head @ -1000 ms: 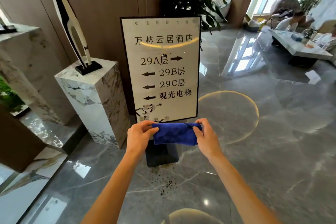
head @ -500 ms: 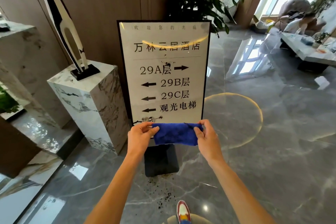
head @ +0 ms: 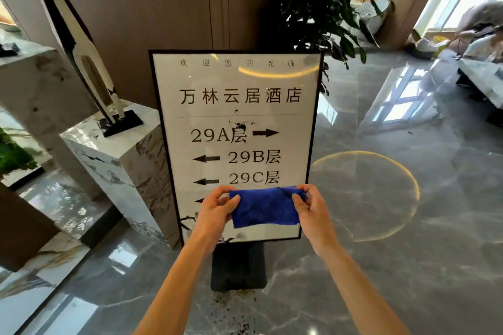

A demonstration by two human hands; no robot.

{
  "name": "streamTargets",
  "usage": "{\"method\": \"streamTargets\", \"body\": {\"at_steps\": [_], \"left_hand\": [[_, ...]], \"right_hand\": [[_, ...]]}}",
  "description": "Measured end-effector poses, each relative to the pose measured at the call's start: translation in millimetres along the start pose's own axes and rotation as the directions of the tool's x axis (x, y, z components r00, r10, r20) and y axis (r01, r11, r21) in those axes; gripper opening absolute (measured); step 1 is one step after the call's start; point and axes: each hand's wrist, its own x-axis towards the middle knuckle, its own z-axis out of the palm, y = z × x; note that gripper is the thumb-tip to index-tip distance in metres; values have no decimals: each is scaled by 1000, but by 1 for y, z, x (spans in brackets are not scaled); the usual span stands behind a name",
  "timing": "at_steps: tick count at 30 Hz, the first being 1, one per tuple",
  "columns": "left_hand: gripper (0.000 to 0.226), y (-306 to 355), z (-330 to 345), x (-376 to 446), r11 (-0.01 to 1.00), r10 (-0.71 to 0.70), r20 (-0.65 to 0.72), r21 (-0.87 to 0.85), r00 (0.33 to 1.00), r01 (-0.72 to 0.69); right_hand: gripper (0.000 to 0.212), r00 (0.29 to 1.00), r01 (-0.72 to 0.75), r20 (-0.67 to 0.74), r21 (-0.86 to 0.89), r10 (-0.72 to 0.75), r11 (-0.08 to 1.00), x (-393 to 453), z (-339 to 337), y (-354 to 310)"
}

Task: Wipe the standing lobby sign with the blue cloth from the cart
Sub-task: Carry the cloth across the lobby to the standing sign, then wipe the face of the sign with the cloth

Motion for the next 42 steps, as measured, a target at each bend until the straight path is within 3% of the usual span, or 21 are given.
{"method": "streamTargets", "body": {"at_steps": [6, 11, 15, 22, 25, 30, 38, 42], "left_hand": [[33, 5, 30, 28, 981, -20, -19, -196, 1000, 16], [22, 5, 44, 34, 958, 4, -2, -288, 1000, -4], [32, 8, 47, 43, 967, 66, -2, -245, 998, -64], [36, 12, 38, 62, 966, 51, 75, -256, 996, -30], [34, 17, 31, 68, 976, 39, 122, -216, 992, -12], [32, 29, 15, 80, 978, 30, 197, -210, 980, 12], [33, 54, -8, 93, 981, 30, 264, -194, 964, 22], [25, 70, -14, 91, 987, 150, 158, -74, 976, -140]], "right_hand": [[14, 984, -45, 177, 292, -8, 955, 43, -20, -5], [12, 943, -269, 326, 636, 64, 724, 62, -25, -3], [53, 869, -431, 492, 706, 49, 563, 75, -22, -7], [67, 819, -560, 567, 756, 90, 339, 72, 0, 5], [66, 788, -605, 605, 726, 115, 327, 68, 14, 10], [53, 767, -616, 632, 676, 111, 405, 68, 32, 7], [63, 835, -534, 541, 749, 105, 392, 64, 52, -6], [49, 880, -472, 445, 792, 164, 386, 60, 50, -16]]}}
